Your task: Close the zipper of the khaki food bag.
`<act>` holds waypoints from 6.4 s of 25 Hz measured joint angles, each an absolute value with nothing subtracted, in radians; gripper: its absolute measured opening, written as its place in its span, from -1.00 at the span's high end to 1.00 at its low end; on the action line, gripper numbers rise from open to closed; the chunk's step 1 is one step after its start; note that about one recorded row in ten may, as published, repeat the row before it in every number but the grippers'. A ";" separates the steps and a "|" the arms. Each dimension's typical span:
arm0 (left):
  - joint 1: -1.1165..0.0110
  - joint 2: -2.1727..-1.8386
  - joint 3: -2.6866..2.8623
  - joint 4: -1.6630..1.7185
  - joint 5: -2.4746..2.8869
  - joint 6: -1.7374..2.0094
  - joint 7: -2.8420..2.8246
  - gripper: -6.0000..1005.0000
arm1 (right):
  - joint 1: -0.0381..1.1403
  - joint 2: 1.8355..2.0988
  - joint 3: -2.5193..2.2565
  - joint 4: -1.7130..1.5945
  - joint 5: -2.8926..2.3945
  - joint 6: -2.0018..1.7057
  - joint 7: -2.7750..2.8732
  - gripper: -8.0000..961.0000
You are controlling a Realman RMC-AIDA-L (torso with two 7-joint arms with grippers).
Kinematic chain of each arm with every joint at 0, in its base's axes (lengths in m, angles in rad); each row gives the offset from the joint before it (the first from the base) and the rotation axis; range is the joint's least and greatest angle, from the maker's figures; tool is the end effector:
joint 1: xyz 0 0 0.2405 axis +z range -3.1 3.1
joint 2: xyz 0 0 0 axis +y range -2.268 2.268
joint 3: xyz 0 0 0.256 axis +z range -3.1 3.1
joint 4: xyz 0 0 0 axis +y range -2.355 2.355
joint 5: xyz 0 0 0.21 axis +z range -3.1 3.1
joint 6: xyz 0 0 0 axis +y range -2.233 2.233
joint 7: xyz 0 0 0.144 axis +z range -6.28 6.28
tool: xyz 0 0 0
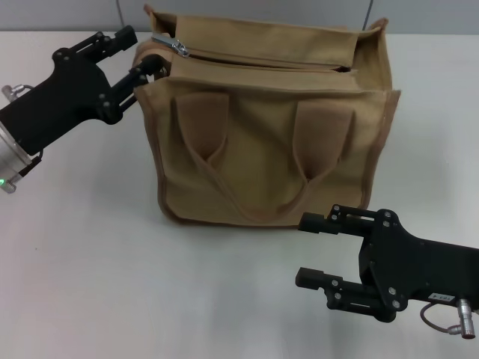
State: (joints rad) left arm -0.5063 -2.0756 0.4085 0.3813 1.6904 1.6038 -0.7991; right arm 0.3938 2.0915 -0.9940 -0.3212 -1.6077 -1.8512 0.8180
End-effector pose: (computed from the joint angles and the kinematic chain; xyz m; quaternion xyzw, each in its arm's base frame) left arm -0.2709 0.3276 0.0203 -0.8467 -0.0911 -0.4033 0.3349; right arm 0.2500 0.2299 -0.0454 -0.9001 0.0713 0.4276 0.0439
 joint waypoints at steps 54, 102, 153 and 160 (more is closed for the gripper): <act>-0.633 -2.080 0.405 0.158 1.506 1.627 -0.882 0.96 | 0.771 2.092 -1.104 -0.182 -1.030 -1.404 0.184 -0.31; -0.688 -2.080 0.400 0.118 1.508 1.621 -0.884 0.96 | 0.864 2.092 -1.286 -0.182 -0.947 -1.229 0.060 0.37; -0.541 -2.071 0.402 0.141 1.418 1.602 -0.884 0.95 | 0.489 2.092 -1.251 -0.279 -0.947 -1.385 0.152 0.97; -0.537 -2.071 0.406 0.139 1.422 1.599 -0.883 0.86 | 0.464 2.088 -1.202 -0.278 -0.947 -1.423 0.273 0.94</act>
